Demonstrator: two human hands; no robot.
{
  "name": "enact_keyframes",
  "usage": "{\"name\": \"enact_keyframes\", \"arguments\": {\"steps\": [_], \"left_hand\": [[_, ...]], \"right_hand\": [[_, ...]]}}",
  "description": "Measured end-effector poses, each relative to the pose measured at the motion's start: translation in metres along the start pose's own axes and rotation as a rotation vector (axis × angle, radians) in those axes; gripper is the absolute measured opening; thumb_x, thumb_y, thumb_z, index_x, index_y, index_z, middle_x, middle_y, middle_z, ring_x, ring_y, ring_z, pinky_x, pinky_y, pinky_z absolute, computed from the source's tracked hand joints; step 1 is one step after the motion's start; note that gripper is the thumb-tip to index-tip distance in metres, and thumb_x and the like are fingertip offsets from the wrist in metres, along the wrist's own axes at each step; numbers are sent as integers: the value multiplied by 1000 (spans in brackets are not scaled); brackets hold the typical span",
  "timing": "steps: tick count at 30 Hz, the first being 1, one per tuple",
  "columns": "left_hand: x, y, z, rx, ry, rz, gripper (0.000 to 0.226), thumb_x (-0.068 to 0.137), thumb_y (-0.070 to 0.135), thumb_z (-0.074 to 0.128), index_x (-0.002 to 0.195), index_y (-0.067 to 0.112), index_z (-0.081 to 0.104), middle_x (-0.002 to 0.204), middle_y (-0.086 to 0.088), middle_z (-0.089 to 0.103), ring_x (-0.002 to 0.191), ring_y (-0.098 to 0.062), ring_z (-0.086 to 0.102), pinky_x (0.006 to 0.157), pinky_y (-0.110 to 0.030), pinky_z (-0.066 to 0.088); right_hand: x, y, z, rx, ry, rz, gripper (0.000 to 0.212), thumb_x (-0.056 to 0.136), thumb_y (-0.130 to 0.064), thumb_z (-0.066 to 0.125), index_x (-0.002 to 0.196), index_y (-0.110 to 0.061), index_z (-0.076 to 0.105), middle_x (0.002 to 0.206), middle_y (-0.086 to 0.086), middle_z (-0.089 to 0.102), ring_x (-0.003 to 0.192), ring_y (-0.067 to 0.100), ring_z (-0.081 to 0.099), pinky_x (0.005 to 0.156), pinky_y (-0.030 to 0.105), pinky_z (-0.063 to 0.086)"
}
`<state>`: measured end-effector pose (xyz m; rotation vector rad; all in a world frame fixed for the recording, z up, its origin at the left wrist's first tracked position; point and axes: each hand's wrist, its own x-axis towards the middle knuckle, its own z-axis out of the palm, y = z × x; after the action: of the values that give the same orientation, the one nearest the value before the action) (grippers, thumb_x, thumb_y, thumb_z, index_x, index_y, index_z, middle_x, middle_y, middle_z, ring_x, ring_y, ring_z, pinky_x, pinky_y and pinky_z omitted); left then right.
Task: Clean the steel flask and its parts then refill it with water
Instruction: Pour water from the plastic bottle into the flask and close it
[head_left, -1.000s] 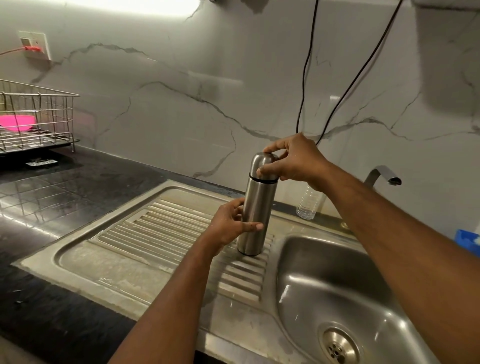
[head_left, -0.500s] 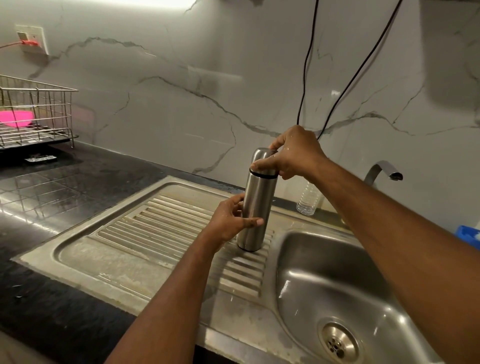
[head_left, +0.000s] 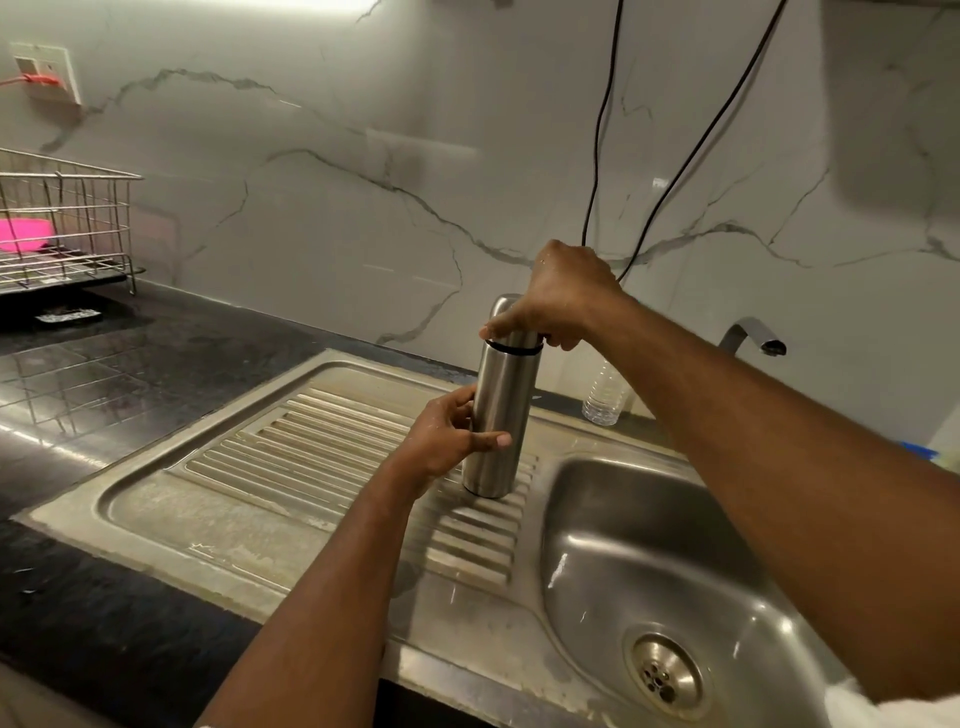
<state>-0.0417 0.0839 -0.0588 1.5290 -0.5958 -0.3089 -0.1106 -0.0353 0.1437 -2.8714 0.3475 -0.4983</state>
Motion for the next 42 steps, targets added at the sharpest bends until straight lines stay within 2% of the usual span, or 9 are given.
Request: {"name": "enact_keyframes", "arguments": {"steps": [3, 5, 9, 14, 21, 24, 32, 36, 42], "left_hand": [[0, 0, -2, 1, -23, 1, 61, 82, 11, 86, 135, 31, 64, 121, 1, 77, 121, -19, 69, 110, -52, 51], [0, -1, -2, 1, -31, 6, 63, 81, 11, 87, 136, 30, 63, 122, 0, 77, 121, -19, 69, 110, -52, 51], [-1, -2, -1, 6, -19, 6, 65, 80, 12, 88, 137, 31, 63, 124, 1, 76, 122, -20, 68, 109, -51, 52], [-4, 0, 3, -5, 4, 16, 62, 82, 9, 86, 135, 31, 63, 121, 1, 76, 119, -17, 69, 98, -38, 55], [-6, 1, 7, 12, 56, 12, 60, 83, 8, 85, 136, 26, 62, 119, 0, 77, 116, -17, 70, 101, -42, 55], [-6, 0, 9, 19, 70, 35, 54, 80, 9, 88, 128, 25, 67, 113, -1, 79, 110, -17, 74, 101, -45, 58], [-4, 0, 12, 44, 114, 33, 57, 76, 17, 92, 126, 28, 68, 113, 0, 78, 112, -18, 72, 104, -49, 56], [-5, 2, 12, 59, 109, 37, 60, 76, 18, 92, 129, 28, 67, 114, 0, 78, 112, -19, 72, 104, -49, 57], [-4, 2, 12, 55, 87, 33, 64, 75, 18, 93, 130, 30, 65, 117, -1, 77, 113, -20, 71, 104, -49, 57]], "right_hand": [[4, 6, -9, 179, -283, -59, 76, 80, -32, 89, 145, -14, 52, 134, 13, 59, 114, 33, 64, 87, 46, 62], [5, 13, -9, 270, -370, -107, 73, 86, -14, 83, 151, -19, 49, 142, 13, 53, 119, 31, 60, 92, 43, 61], [7, 20, -3, 302, -360, -144, 61, 86, -9, 81, 142, -17, 57, 127, 11, 59, 108, 26, 64, 83, 35, 63], [5, 14, -3, 287, -318, -124, 53, 84, -7, 83, 133, -13, 63, 112, 7, 62, 103, 26, 67, 86, 42, 65], [-9, -2, 13, 139, -74, -80, 31, 83, -12, 78, 114, -12, 74, 101, 8, 69, 95, 25, 68, 83, 41, 65], [-13, -16, 22, -6, 63, -3, 21, 78, -23, 78, 94, -14, 68, 90, 3, 65, 86, 20, 64, 66, 31, 55], [-20, -27, 32, -63, 195, 76, 36, 76, -25, 84, 72, -16, 50, 68, -1, 50, 56, 11, 45, 46, 23, 34], [-21, -28, 34, -68, 219, 72, 29, 76, -28, 85, 84, -14, 61, 66, -1, 50, 54, 10, 45, 44, 22, 33], [-22, -16, 44, -11, 271, 39, 36, 76, -34, 85, 68, -18, 54, 63, -4, 56, 56, 9, 55, 48, 21, 38]]}}
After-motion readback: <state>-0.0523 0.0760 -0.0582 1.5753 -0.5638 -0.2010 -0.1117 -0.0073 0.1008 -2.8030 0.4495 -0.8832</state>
